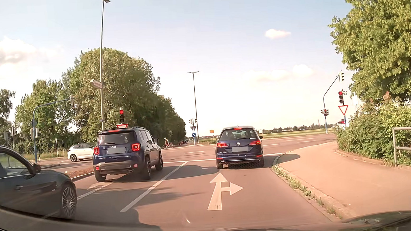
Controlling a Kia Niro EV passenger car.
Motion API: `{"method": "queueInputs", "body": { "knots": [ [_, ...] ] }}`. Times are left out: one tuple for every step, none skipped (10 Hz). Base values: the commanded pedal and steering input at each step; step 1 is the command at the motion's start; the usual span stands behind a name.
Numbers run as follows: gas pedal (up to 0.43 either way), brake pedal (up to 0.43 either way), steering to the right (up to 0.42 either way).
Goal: Follow the waypoints while adhering to traffic rules and regulations
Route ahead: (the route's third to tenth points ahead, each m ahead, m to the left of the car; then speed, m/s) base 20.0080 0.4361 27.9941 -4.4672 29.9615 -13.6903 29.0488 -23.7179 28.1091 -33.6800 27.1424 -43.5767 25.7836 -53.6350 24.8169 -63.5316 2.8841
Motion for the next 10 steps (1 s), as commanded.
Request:
{"method": "queueInputs", "body": {
  "knots": [
    [0.0, 0.146, 0.022],
    [0.0, 0.146, 0.021],
    [0.0, 0.152, 0.022],
    [0.0, 0.152, 0.021],
    [0.0, 0.165, 0.022],
    [0.0, 0.177, 0.026],
    [0.0, 0.201, 0.031],
    [0.0, 0.207, 0.031],
    [0.0, 0.207, 0.028],
    [0.0, 0.213, 0.026]
  ]
}}
